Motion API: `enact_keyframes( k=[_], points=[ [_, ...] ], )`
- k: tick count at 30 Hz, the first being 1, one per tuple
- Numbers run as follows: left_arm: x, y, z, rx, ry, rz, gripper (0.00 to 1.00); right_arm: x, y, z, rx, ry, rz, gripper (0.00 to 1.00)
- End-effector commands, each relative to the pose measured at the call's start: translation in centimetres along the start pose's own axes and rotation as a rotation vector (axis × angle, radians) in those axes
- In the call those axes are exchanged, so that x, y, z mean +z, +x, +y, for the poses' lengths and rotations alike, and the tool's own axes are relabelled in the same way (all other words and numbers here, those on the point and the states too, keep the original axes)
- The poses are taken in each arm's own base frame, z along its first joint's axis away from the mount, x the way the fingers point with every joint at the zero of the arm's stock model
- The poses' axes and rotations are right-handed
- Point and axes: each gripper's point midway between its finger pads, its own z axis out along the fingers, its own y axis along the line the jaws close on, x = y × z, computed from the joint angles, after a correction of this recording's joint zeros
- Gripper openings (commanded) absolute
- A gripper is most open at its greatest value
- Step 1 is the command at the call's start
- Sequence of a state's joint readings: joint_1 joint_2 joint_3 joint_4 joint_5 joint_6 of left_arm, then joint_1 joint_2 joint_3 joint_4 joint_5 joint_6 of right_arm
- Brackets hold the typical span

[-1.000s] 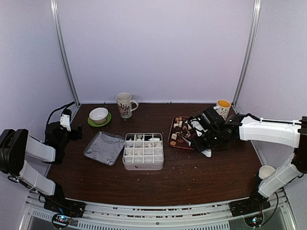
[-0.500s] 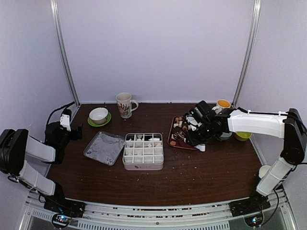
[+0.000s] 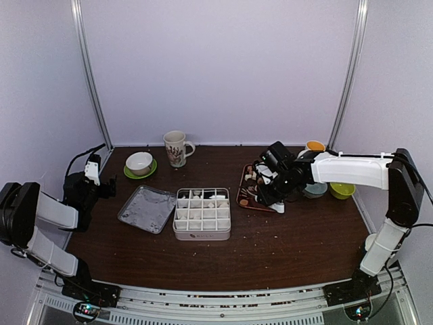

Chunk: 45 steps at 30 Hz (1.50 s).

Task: Pack the chocolate
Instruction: Pick up the fake chocolate from the plate, then place the fake chocolate in the empty pocket of the box.

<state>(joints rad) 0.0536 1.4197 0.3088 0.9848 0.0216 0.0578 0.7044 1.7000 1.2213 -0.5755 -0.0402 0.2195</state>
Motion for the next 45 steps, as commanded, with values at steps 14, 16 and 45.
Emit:
enact_keyframes(
  k=[14, 16, 45],
  points=[
    [0.3, -1.4, 0.6, -0.010, -0.020, -0.043, 0.98, -2.7, -1.8, 0.4, -0.062, -0.031, -0.062, 0.23],
    [0.3, -1.3, 0.6, -0.010, -0.018, -0.042, 0.98, -3.1, -1.6, 0.3, -0.065, -0.034, -0.066, 0.22],
    [0.3, -1.3, 0.6, -0.009, -0.020, -0.042, 0.98, -13.6, 0.4, 9.4, -0.289, -0.439, -0.276, 0.17]
  ],
)
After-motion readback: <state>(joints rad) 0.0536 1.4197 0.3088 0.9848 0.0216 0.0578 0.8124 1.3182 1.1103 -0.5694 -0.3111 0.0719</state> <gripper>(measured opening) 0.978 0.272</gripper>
